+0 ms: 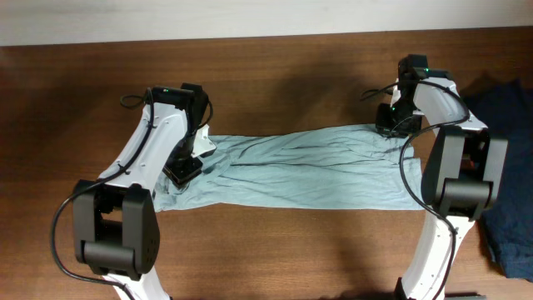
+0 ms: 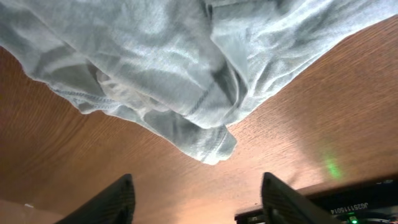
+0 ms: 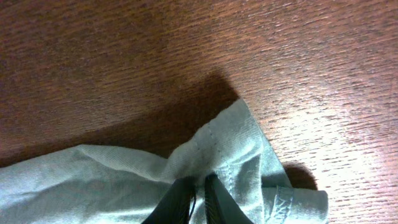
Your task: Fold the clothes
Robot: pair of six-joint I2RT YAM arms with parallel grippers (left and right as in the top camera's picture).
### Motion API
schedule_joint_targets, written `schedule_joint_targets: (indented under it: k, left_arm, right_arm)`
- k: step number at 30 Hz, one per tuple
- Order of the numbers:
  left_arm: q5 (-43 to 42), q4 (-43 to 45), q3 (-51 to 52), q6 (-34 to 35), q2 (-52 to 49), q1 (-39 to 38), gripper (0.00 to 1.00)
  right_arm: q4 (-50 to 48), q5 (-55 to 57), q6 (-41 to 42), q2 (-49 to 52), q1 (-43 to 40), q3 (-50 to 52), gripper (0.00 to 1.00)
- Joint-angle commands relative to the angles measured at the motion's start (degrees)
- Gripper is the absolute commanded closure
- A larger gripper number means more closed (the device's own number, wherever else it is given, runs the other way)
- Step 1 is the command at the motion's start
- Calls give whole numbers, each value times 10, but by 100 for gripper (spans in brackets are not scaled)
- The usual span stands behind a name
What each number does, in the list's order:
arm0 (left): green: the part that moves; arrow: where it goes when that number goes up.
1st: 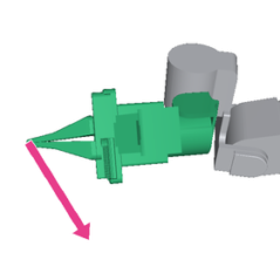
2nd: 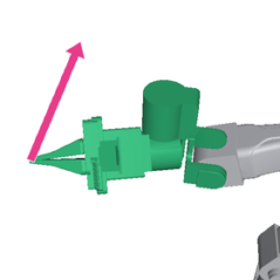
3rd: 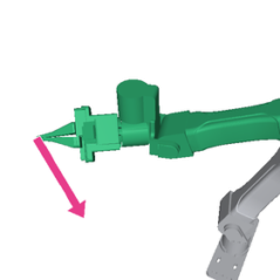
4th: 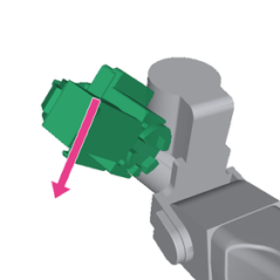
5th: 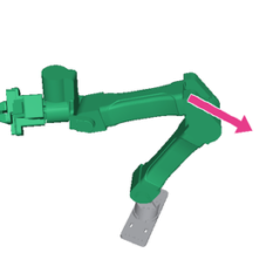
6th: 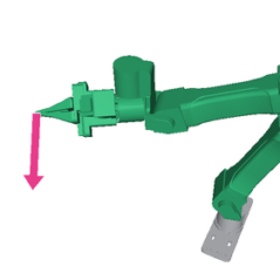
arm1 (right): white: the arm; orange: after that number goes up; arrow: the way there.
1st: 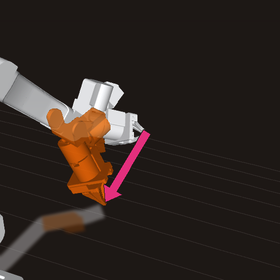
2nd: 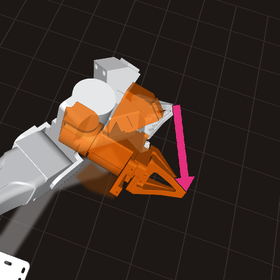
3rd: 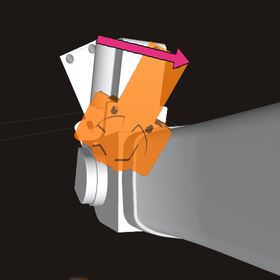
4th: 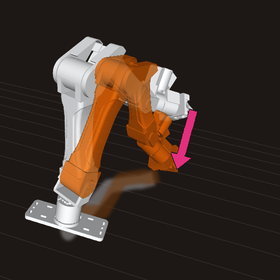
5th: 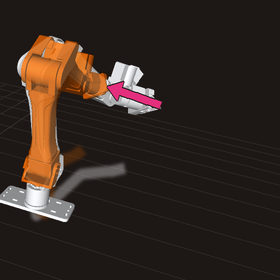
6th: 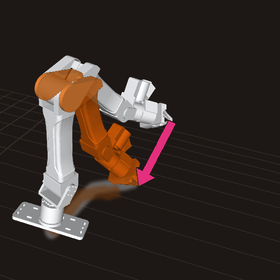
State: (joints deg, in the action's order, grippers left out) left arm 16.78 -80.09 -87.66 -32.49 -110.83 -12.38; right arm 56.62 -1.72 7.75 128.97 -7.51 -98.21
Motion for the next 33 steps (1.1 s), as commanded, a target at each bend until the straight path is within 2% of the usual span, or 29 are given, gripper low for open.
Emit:
schedule_joint_targets:
  k: [1, 6, 8, 9, 10, 11, 12, 13, 19, 26, 29, 33]
  left_arm:
    - [17, -1, -9, -4, 16, 2, 35]
    - [17, 35, -12, 15, 16, 2, 36]
    - [-47, 82, -13, 25, 16, 0, 38]
    - [-72, 95, -13, 26, 16, 0, 47]
    - [-122, 118, -13, 34, 16, 2, 66]
    - [-147, 130, -12, 36, 14, 2, 76]
    - [-168, 142, -10, 41, 14, 2, 94]
    - [-170, 153, -8, 49, 12, 2, 99]
    - [-174, 197, 30, 79, 9, 2, 99]
    - [-220, 242, 103, 81, 9, 2, 100]
    - [-223, 240, 127, 90, 9, 1, 99]
    - [-274, 204, 120, 93, 12, -9, 99]
  right_arm:
    - [0, 10, 3, 37, -1, 8, 86]
    - [0, 10, 3, 37, -1, 8, 86]
    - [0, 10, 3, 37, -1, 8, 86]
    - [0, 10, 3, 37, -1, 8, 86]
    - [0, 10, 3, 37, -1, 8, 86]
    - [0, 9, 3, 37, -1, 8, 86]
    - [0, 9, 3, 37, -1, 8, 86]
    - [0, 9, 3, 37, -1, 8, 86]
    - [0, 9, 3, 37, -1, 8, 86]
    - [0, 9, 14, 37, -1, 8, 86]
    - [0, 9, 14, 37, -1, 8, 86]
    - [0, 9, 14, 37, -1, 8, 86]
